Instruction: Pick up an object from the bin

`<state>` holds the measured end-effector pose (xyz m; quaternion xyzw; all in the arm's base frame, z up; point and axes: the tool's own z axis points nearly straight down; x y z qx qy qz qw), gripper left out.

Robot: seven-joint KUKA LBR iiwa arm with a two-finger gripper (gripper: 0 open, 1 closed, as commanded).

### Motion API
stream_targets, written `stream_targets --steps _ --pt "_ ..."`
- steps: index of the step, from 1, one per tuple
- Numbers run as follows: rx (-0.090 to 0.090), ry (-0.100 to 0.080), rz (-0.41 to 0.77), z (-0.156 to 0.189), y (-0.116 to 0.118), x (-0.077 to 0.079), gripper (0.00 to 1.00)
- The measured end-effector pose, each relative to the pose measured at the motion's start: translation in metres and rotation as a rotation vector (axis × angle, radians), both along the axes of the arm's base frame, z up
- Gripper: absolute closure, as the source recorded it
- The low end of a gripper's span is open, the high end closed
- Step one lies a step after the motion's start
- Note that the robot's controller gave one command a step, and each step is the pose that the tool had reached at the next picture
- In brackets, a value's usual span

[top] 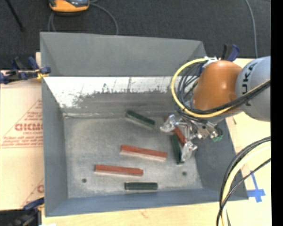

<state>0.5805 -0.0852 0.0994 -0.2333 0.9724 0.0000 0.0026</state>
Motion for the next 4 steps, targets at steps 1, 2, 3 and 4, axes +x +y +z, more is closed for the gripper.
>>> stream_targets --steps 1,2,3,4 --pt "-0.002 -0.002 0.071 -0.015 -0.025 -0.010 0.00" --pt "-0.005 -0.002 0.198 -0.021 -0.030 -0.008 0.00" --pt "0.000 0.022 0.478 -0.026 -0.005 0.036 1.00" --pt "0.000 0.022 0.477 -0.026 -0.005 0.036 1.00"
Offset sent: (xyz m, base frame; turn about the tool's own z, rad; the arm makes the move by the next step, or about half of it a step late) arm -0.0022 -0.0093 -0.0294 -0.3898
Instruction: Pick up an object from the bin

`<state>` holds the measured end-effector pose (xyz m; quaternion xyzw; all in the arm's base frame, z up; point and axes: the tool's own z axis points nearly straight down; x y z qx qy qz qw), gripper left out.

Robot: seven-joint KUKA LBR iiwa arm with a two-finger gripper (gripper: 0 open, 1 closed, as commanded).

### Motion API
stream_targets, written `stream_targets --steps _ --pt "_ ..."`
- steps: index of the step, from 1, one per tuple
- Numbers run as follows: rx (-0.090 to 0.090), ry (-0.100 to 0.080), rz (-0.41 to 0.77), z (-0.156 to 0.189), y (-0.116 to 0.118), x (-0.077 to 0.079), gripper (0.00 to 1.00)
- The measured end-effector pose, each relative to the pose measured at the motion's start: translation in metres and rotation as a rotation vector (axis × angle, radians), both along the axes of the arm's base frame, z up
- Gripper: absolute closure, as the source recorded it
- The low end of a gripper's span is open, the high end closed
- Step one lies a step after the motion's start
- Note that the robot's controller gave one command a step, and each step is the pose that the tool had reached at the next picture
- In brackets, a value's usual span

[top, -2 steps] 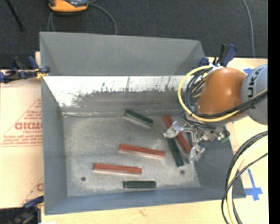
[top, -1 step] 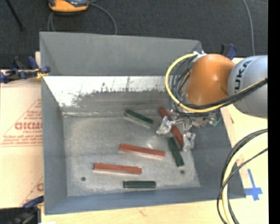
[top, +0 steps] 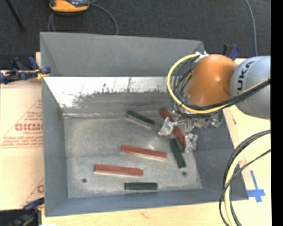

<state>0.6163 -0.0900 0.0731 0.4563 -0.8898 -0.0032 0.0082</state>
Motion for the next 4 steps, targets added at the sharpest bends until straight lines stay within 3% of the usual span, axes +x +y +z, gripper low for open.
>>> stream_targets --steps 1,2,3,4 --pt "0.003 0.027 0.093 0.024 0.001 -0.013 1.00" --pt "0.000 0.015 0.101 0.036 -0.014 -0.010 1.00" --pt "0.004 0.014 0.055 0.059 -0.012 -0.008 1.00" --pt "0.005 -0.025 0.492 0.240 -0.045 0.030 1.00"
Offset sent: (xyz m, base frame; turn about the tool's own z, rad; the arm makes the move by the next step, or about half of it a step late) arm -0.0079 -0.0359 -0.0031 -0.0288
